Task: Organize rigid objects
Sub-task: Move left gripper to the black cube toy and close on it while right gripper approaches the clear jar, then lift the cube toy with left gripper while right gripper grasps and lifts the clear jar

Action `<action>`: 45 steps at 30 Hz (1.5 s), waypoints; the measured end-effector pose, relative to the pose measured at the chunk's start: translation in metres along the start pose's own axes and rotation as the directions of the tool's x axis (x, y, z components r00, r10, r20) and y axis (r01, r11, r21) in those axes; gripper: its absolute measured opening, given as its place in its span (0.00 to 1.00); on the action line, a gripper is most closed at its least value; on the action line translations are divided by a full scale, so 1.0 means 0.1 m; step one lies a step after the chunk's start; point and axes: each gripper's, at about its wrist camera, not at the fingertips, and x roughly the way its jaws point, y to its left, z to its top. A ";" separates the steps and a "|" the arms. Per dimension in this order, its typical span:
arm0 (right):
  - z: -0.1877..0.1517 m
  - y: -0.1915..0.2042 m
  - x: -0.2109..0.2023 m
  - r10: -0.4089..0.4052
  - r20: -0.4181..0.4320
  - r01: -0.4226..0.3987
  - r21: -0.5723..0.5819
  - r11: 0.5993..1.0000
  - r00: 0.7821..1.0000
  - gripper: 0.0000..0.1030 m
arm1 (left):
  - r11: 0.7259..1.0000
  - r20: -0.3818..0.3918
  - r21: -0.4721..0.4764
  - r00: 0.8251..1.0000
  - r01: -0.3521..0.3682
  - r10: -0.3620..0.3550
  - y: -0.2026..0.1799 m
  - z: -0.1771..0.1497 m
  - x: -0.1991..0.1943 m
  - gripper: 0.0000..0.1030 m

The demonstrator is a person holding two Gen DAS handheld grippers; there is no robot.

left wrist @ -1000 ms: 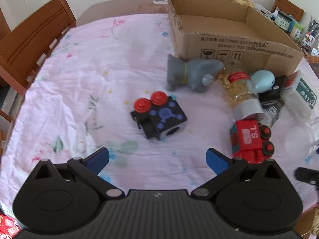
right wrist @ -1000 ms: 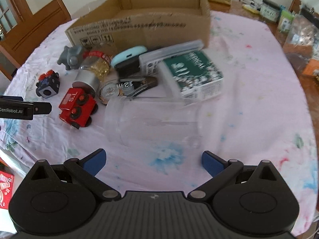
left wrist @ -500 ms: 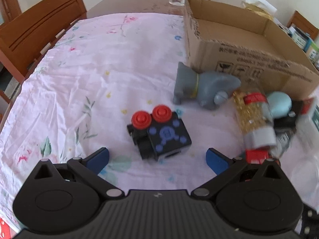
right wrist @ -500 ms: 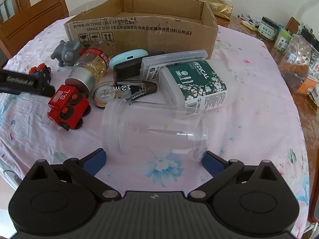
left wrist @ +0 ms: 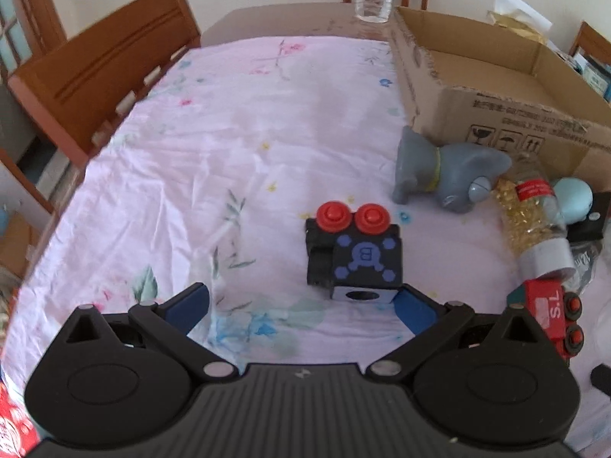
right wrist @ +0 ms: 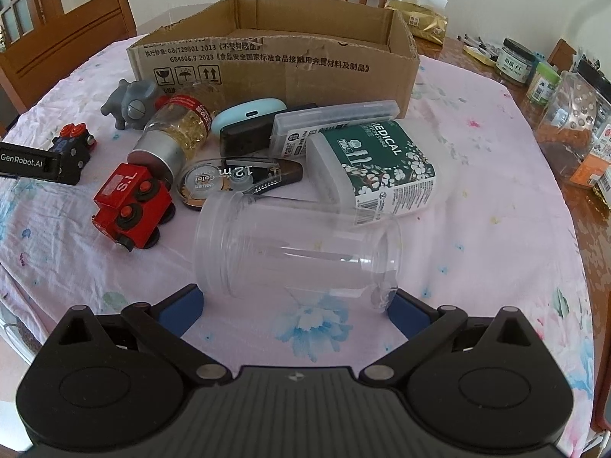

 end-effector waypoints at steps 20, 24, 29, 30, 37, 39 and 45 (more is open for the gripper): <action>0.16 0.04 0.07 -0.009 -0.073 0.010 0.016 1.000 0.997 1.00 | 0.994 0.066 0.063 0.993 0.091 -0.095 -0.20 0.08 0.01 0.54; 0.22 0.09 0.11 -0.014 -0.082 0.015 0.021 1.000 0.997 1.00 | 0.994 0.062 0.060 0.993 0.093 -0.097 -0.19 0.09 0.01 0.54; 0.29 0.11 0.08 -0.043 -0.076 0.043 0.007 0.999 0.996 1.00 | 0.994 0.044 0.052 0.994 0.101 -0.104 -0.18 0.10 0.01 0.54; 0.31 0.11 0.06 -0.043 -0.069 0.044 0.007 0.999 0.997 1.00 | 0.994 0.044 0.054 0.994 0.100 -0.102 -0.18 0.10 0.01 0.54; 0.39 0.12 0.02 -0.052 -0.076 0.054 0.030 0.998 0.996 1.00 | 0.994 0.040 0.066 0.995 0.087 -0.090 -0.17 0.10 -0.01 0.54; 0.40 0.12 0.00 -0.055 -0.067 0.058 0.040 0.998 0.996 1.00 | 0.994 0.039 0.069 0.995 0.089 -0.092 -0.17 0.11 0.00 0.54; 0.43 0.12 0.00 -0.068 -0.069 0.071 0.042 0.997 0.995 0.93 | 0.992 0.030 0.074 0.994 0.101 -0.103 -0.16 0.15 0.02 0.54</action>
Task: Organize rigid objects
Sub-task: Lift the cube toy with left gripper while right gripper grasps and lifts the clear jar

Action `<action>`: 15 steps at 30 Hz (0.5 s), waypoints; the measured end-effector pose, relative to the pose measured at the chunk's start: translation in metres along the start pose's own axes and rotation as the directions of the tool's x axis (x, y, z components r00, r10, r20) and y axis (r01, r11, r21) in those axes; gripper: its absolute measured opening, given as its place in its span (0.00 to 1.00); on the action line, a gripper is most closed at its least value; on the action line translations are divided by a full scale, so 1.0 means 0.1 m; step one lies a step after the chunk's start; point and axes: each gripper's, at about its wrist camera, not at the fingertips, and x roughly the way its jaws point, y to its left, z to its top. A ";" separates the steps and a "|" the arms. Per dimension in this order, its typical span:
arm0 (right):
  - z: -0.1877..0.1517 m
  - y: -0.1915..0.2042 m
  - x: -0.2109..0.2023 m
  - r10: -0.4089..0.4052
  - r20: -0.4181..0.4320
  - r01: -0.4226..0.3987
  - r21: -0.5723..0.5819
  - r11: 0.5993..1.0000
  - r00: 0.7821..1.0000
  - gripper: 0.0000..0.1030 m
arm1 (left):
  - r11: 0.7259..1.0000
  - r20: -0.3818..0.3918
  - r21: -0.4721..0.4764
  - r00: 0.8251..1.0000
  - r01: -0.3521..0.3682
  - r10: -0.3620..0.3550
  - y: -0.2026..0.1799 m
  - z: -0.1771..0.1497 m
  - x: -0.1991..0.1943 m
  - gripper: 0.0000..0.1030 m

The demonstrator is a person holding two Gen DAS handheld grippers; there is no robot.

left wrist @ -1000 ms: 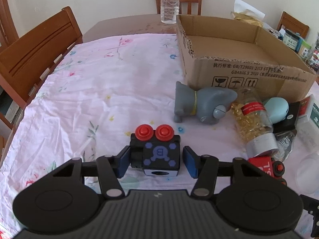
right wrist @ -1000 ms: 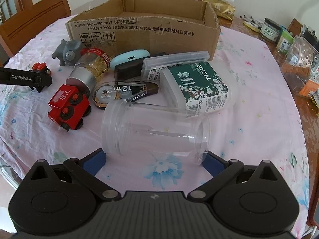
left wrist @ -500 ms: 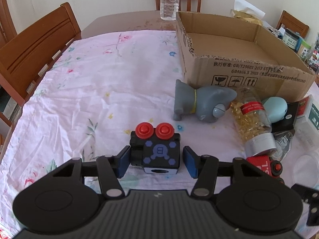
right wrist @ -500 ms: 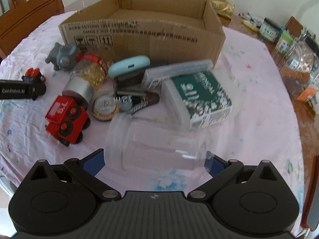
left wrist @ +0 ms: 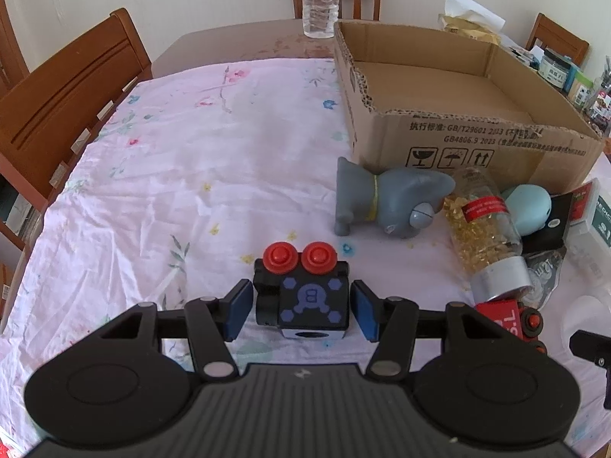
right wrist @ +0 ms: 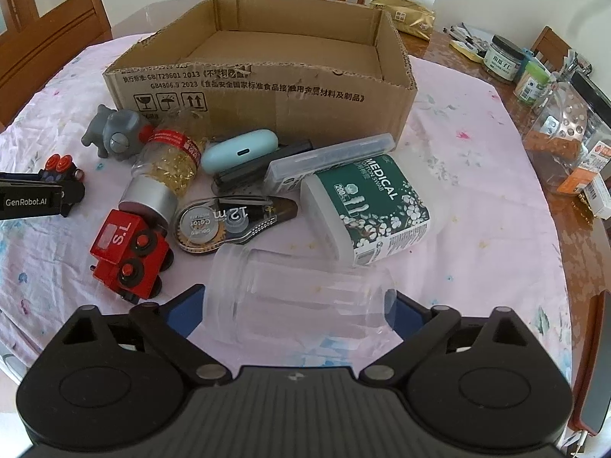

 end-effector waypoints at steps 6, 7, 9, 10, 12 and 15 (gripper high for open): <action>0.02 0.00 0.00 -0.003 -0.013 0.003 -0.018 1.000 1.000 0.93 | 0.999 -0.027 0.016 0.999 0.028 -0.028 0.04 0.03 0.02 0.49; 0.02 -0.01 -0.01 0.000 -0.011 0.000 -0.023 1.000 1.000 0.93 | 0.999 -0.032 0.024 0.999 0.033 -0.033 0.05 0.04 0.02 0.49; 0.03 -0.01 -0.05 0.011 -0.005 -0.011 -0.031 0.999 1.000 0.93 | 0.998 -0.037 0.039 0.998 0.045 -0.043 0.06 0.06 0.00 0.49; 0.04 -0.02 -0.07 0.011 -0.003 -0.011 -0.036 0.999 1.000 0.93 | 0.998 -0.038 0.049 0.998 0.049 -0.047 0.07 0.07 -0.01 0.49; 0.05 -0.02 -0.11 0.009 -0.002 -0.009 -0.055 0.998 1.000 0.93 | 0.995 -0.037 0.075 0.998 0.062 -0.060 0.08 0.10 -0.05 0.49; 0.09 -0.01 -0.15 -0.010 -0.005 0.009 -0.087 0.996 1.000 0.93 | 0.991 -0.045 0.106 0.996 0.086 -0.081 0.10 0.16 -0.10 0.49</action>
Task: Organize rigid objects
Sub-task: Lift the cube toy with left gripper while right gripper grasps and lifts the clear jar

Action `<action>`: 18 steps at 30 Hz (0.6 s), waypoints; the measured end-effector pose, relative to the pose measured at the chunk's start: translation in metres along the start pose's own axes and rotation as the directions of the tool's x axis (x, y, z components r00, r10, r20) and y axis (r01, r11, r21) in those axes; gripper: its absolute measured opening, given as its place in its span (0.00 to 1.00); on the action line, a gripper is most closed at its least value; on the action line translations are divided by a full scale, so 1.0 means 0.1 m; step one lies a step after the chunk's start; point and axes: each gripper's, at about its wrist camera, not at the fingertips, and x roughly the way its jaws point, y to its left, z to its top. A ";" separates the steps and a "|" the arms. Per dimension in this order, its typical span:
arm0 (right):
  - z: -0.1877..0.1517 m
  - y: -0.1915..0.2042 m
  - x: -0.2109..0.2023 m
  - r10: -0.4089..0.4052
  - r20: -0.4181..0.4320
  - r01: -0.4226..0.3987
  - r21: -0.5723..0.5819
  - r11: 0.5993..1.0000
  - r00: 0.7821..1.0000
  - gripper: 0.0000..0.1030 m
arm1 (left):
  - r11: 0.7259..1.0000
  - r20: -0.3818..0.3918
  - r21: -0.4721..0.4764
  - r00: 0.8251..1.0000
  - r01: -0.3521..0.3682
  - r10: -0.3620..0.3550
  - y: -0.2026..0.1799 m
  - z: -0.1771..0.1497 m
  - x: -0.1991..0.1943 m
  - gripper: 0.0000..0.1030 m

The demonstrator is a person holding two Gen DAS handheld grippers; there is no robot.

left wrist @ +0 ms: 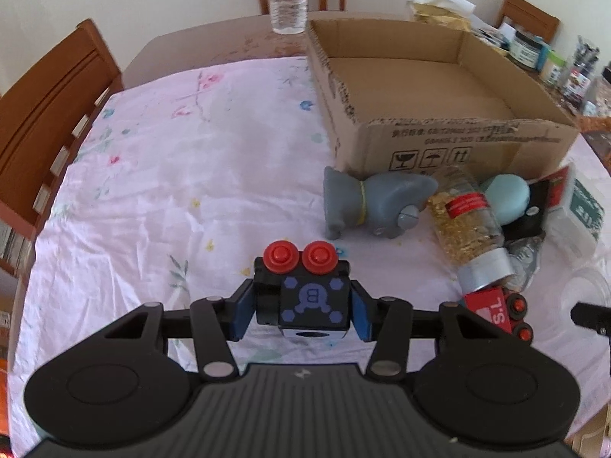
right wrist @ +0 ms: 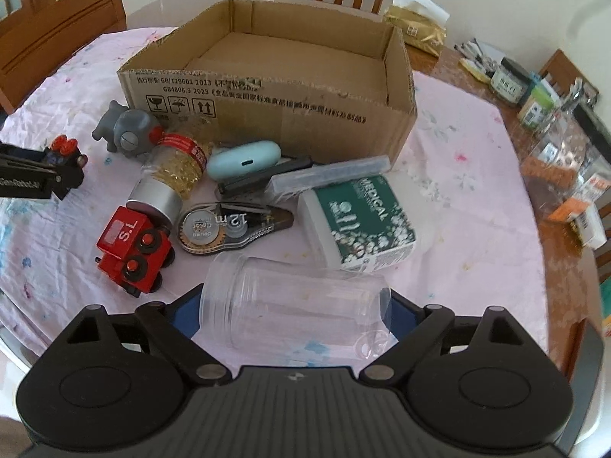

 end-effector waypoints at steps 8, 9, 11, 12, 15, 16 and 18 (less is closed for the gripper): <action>0.23 -0.04 -0.34 0.041 0.057 -0.039 -0.036 0.999 0.998 0.93 | 0.990 0.008 0.103 0.995 0.093 -0.095 0.06 0.29 -0.37 0.49; 0.27 -0.05 -0.37 0.038 0.070 -0.035 -0.041 0.999 0.997 0.93 | 0.989 0.016 0.110 0.995 0.094 -0.097 0.06 0.34 -0.40 0.49; 0.36 -0.08 -0.43 0.041 0.097 -0.037 -0.043 0.998 0.994 0.93 | 0.989 0.037 0.113 0.994 0.098 -0.102 0.05 0.46 -0.45 0.49; 0.42 -0.09 -0.45 0.043 0.108 -0.039 -0.042 0.998 0.993 0.93 | 0.988 0.053 0.112 0.992 0.106 -0.113 0.05 0.53 -0.47 0.49; 0.56 -0.15 -0.50 0.053 0.142 -0.048 -0.041 0.998 0.988 0.93 | 0.987 0.100 0.112 0.986 0.119 -0.131 0.03 0.73 -0.50 0.49; 0.61 -0.18 -0.50 0.058 0.150 -0.053 -0.040 0.998 0.987 0.93 | 0.986 0.112 0.112 0.985 0.120 -0.133 0.01 0.80 -0.49 0.49; 0.70 -0.22 -0.50 0.069 0.166 -0.062 -0.046 0.997 0.984 0.93 | 0.985 0.132 0.113 0.981 0.130 -0.144 -0.03 0.93 -0.47 0.49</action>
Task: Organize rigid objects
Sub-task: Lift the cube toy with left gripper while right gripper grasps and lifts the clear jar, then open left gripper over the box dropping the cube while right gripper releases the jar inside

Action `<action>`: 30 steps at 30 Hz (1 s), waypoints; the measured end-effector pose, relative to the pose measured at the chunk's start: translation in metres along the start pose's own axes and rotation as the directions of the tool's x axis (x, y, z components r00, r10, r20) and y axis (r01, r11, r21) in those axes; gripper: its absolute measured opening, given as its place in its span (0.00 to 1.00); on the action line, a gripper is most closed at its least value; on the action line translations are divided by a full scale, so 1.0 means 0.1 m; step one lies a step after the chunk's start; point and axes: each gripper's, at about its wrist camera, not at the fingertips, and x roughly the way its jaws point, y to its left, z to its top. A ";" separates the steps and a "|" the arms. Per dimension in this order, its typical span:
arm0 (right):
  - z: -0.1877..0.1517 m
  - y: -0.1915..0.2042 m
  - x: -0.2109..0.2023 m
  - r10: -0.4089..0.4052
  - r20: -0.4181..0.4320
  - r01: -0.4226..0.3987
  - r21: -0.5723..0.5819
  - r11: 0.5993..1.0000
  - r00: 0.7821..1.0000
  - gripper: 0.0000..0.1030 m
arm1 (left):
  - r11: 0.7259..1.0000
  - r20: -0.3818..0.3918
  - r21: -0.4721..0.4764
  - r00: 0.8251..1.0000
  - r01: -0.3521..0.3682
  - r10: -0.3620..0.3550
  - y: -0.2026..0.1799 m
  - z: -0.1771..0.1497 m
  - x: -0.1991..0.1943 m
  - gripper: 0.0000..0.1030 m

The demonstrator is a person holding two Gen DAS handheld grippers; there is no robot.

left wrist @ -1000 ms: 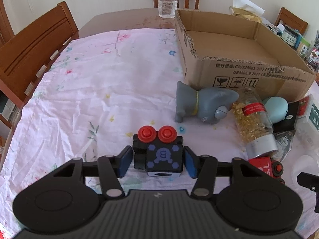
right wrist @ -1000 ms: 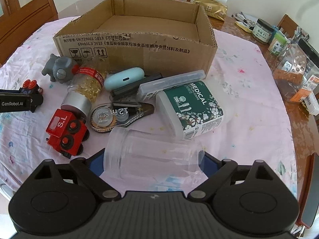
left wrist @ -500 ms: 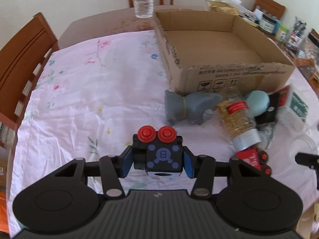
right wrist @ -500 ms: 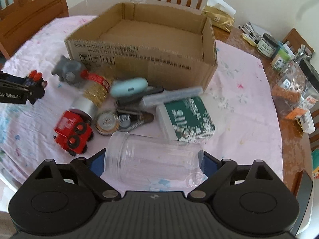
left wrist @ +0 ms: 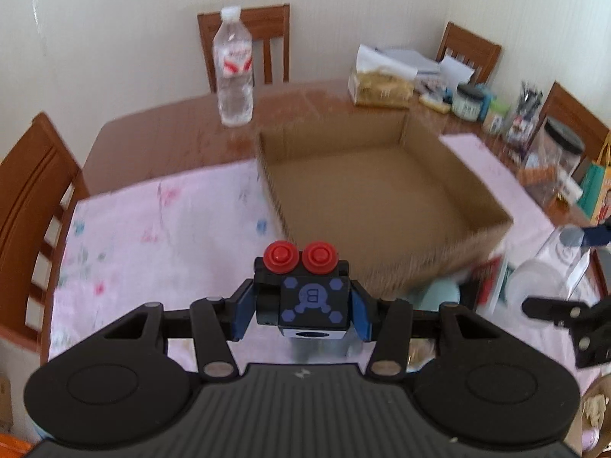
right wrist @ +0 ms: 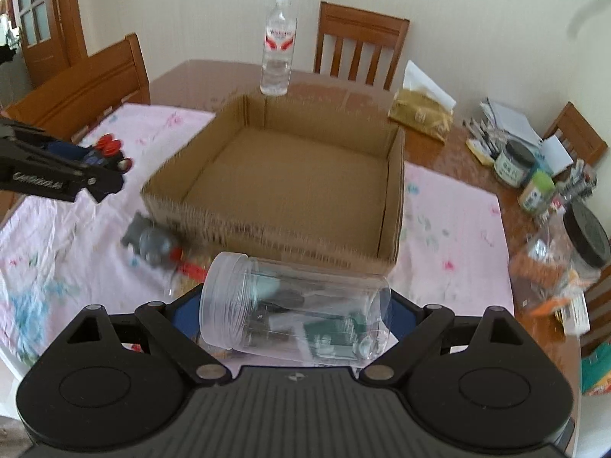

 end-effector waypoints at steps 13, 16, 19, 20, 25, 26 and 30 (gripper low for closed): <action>0.46 -0.31 0.33 0.065 0.037 -0.063 -0.050 0.997 0.997 0.93 | 0.999 0.059 -0.002 0.997 -0.041 0.041 -0.18 0.77 0.58 0.49; 0.56 -0.37 0.40 0.070 0.043 -0.067 -0.054 0.996 0.997 0.93 | 0.998 0.059 -0.009 0.996 -0.059 0.059 -0.19 0.90 0.75 0.49; 0.63 -0.43 0.49 0.077 0.044 -0.074 -0.061 0.995 0.996 0.93 | 0.996 0.077 -0.018 0.993 -0.088 0.089 -0.17 1.00 0.92 0.49; 0.66 -0.44 0.53 0.078 0.041 -0.075 -0.063 0.995 0.996 0.93 | 0.995 0.086 -0.016 0.991 -0.101 0.102 -0.16 1.03 0.99 0.49; 0.76 -0.50 0.71 0.085 0.022 -0.083 -0.072 0.994 0.996 0.93 | 0.986 0.125 -0.071 0.980 -0.148 0.156 -0.03 1.06 1.10 0.84; 0.79 -0.52 0.75 0.085 0.017 -0.084 -0.071 0.994 0.996 0.93 | 0.985 0.126 -0.089 0.979 -0.150 0.160 0.01 1.03 1.07 0.84; 0.89 -0.54 0.90 0.094 0.008 -0.093 -0.073 0.993 0.996 0.93 | 0.978 0.133 -0.125 0.974 -0.166 0.183 0.11 0.86 0.84 0.94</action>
